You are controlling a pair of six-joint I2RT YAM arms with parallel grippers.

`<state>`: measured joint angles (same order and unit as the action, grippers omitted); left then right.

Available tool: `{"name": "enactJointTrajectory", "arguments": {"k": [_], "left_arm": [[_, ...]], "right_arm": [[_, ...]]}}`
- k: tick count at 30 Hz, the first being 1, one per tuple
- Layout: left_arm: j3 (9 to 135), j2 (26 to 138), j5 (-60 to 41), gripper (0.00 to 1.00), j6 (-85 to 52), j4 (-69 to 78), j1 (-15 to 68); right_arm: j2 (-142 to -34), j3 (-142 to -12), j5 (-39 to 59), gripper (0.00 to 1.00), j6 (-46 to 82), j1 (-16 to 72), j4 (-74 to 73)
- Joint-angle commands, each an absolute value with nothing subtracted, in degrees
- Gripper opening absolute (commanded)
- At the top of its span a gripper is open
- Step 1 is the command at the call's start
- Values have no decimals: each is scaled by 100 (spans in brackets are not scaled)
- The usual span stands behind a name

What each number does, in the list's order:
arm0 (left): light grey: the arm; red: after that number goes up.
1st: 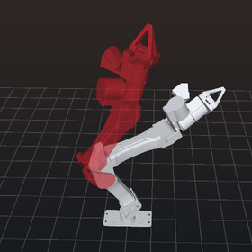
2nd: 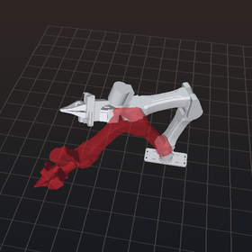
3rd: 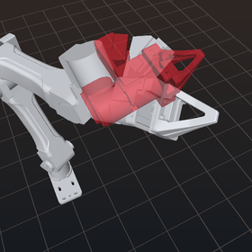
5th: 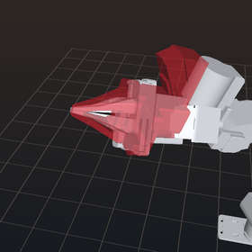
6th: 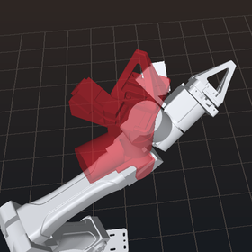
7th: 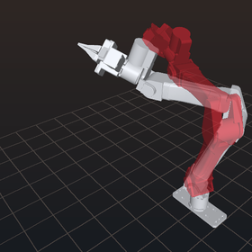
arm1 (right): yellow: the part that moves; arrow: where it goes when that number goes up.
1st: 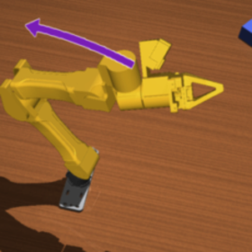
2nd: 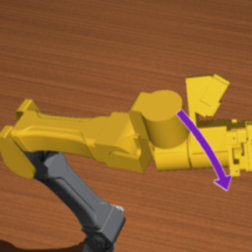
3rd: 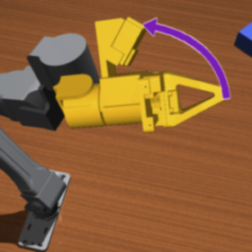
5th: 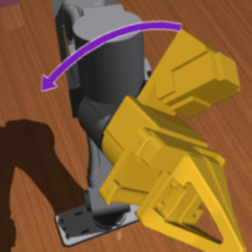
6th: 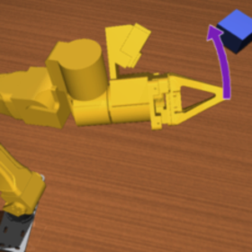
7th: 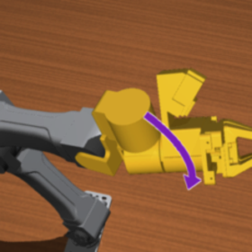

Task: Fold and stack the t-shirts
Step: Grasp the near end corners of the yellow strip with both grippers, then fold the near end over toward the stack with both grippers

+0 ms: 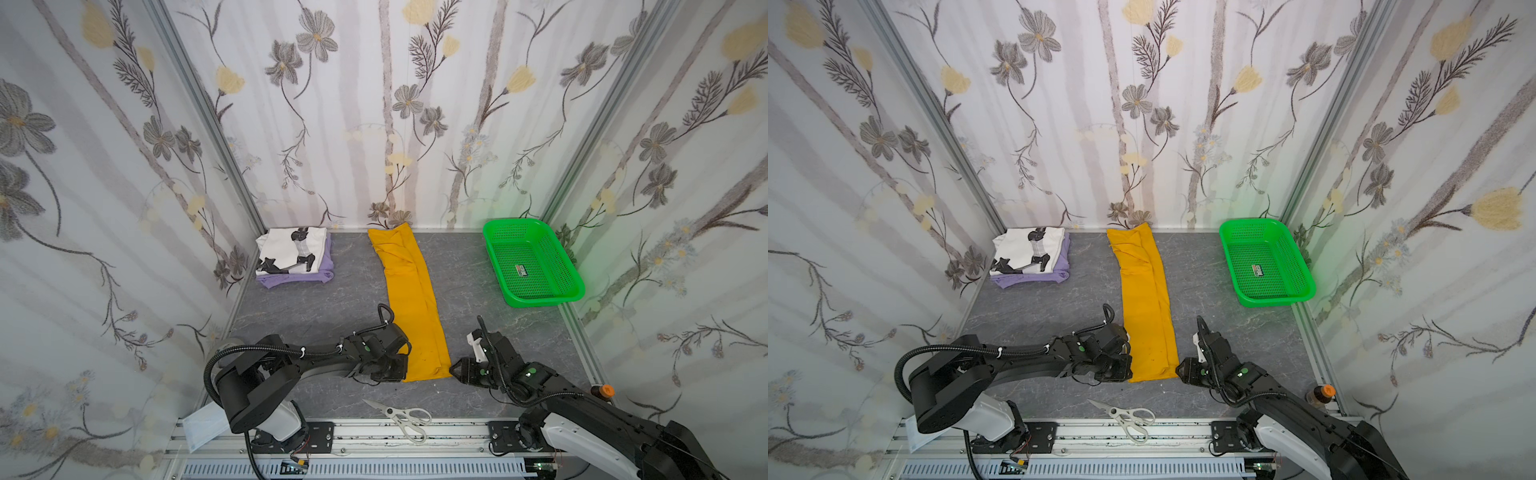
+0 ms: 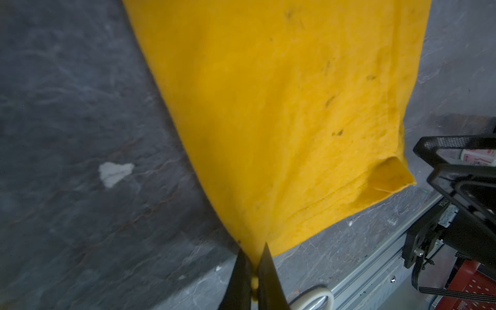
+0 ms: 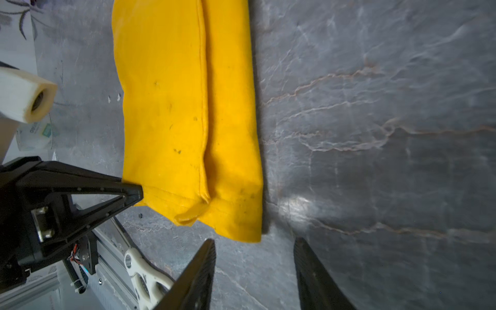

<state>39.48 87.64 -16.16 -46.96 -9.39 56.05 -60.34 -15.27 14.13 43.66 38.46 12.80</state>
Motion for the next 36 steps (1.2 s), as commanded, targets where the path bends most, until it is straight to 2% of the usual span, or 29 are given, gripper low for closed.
{"name": "enactJointTrajectory", "arguments": {"k": [1,4,10,12,16,20,27,32,36], "left_arm": [[3954,8768,-1556,1,-4790,-1041,5607],[3924,8735,-1547,2,-4781,-1043,5607],[3868,8647,-1556,2,-4729,-1107,5607],[3791,8558,-1514,2,-4736,-1129,5607],[3530,8219,-1494,2,-4823,-1212,5607],[3188,7633,-1538,2,-4972,-1397,5623],[2975,6599,-1486,4,-5090,-2111,5660],[3227,6451,-1404,7,-4918,-2283,5573],[3460,6553,-1596,8,-5019,-1746,5214]], "right_arm": [[-6247,-1487,1591,48,4443,4022,745],[-6411,-1433,1588,46,4543,4086,529],[-6560,-1478,1298,18,4482,4113,622],[-6583,-1572,1019,0,4355,4135,999],[-6214,-1574,1261,0,4098,4384,1062],[-5823,-1726,1580,0,4162,5132,1185],[-5652,-1993,1354,0,4779,6207,1282],[-5834,-2379,1014,0,4773,6164,1162],[-6169,-2872,936,0,4489,5713,1145]]}}
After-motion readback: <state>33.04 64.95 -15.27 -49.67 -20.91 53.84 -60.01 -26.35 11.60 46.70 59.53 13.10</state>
